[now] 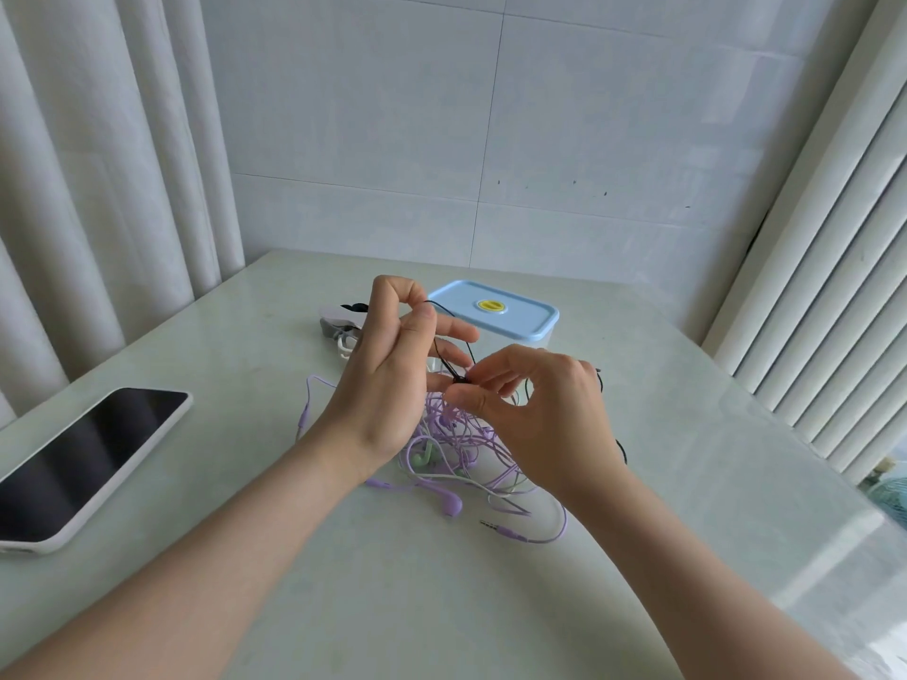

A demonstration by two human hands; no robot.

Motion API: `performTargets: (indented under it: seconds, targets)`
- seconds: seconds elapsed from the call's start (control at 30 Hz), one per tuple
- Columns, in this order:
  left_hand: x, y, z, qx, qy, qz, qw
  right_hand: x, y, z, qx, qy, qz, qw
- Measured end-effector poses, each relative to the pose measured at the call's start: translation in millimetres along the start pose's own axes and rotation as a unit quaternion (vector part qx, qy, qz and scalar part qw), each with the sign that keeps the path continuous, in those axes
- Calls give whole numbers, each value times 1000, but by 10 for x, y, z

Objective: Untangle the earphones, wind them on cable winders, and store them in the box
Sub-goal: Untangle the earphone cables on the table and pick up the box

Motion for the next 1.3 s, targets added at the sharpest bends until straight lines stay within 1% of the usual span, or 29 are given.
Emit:
performTargets:
  seconds: [0.1, 0.27, 0.47, 0.57, 0.67, 0.77, 0.8, 0.87, 0.93, 1.0, 1.07, 1.17, 1.23, 1.3]
  targets:
    - [10, -3, -6, 8, -3, 2, 1000, -24, 16, 9, 1, 1, 5, 1000]
    - [30, -20, -11, 14, 1, -6, 1000, -62, -12, 19, 19, 4, -26, 999]
    - [66, -55, -28, 9, 11, -2, 1000, -121, -56, 20, -27, 27, -95, 995]
    - [101, -68, -29, 21, 18, 57, 998, -121, -63, 13, -52, 32, -83, 995]
    - [114, -57, -34, 13, 14, 130, 991, -138, -61, 15, -68, 33, -76, 994]
    - [126, -36, -28, 16, 6, 162, 987, -151, -68, 1, -76, 37, -93, 992]
    - [131, -23, -20, 10, 11, 154, 988, -151, -61, -3, -83, 40, -90, 992]
    - [147, 16, -5, -24, 47, 101, 994, -126, -29, -8, -87, 55, -67, 992]
    - [165, 60, 8, -74, 88, 29, 993, -71, -7, -13, -68, 86, -49, 993]
    - [169, 140, 49, -127, 83, 20, 988, -21, 4, -25, -40, 96, -37, 994]
    - [138, 224, 93, -167, 63, 43, 983, -6, 16, -32, -35, 84, -22, 996]
    - [59, 290, 122, -200, 69, 42, 976, -65, 25, -20, -24, 39, 7, 999]
    - [25, 313, 117, -202, 87, 73, 973, -146, 10, -8, 3, -7, 10, 1000]
    - [-14, 314, 107, -169, 120, 149, 967, -204, 6, -1, 29, -56, 15, 998]
Point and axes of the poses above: each hand's wrist, its own z-axis towards the middle knuckle, its own y-axis out of the back of the hand, x = y × z, the point moved 3 cm from there along z, towards the middle knuckle, and after that the axes turned 5 degrees about -z, right-handed, at the moved point
